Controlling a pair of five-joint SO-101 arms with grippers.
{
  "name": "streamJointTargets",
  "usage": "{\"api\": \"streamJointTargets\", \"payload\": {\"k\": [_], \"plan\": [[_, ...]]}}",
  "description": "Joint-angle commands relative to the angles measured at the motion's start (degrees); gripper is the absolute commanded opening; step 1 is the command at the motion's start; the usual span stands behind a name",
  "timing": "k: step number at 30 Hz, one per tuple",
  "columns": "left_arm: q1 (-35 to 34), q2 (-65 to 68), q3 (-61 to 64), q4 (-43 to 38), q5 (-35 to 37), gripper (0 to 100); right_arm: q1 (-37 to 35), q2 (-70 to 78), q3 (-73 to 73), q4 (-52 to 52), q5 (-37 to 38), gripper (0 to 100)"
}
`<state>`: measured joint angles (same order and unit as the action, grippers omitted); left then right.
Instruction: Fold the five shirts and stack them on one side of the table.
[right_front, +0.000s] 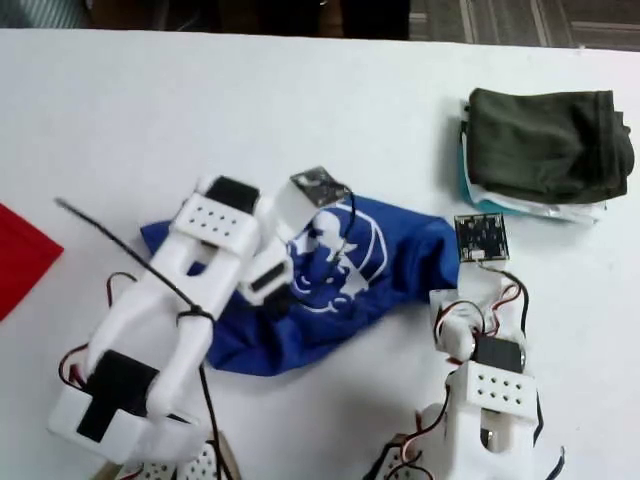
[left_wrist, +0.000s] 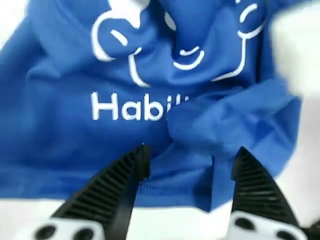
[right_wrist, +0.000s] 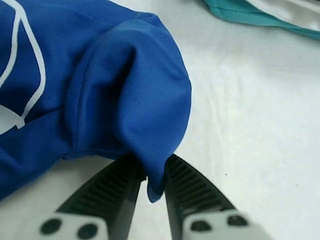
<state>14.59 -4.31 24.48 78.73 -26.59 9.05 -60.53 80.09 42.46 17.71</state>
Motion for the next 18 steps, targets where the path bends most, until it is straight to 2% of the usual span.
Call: {"api": "streamJointTargets", "payload": {"k": [1, 10, 16, 18], "plan": [[1.05, -1.93, 4.88, -3.96, -0.53, 28, -0.66, -1.54, -0.26, -1.01, 0.09, 1.9], [13.63, -2.55, 5.85, 8.53, -1.14, 28, -0.66, -1.54, -0.26, -1.01, 0.09, 1.9], [13.89, -2.64, 1.8, 20.75, -6.86, 28, -0.57, -1.54, -0.26, -1.01, 0.09, 1.9], [12.57, -2.64, 0.04, 22.59, -8.53, 26, -0.57, -1.54, -0.26, -1.01, 0.09, 1.9]]}}
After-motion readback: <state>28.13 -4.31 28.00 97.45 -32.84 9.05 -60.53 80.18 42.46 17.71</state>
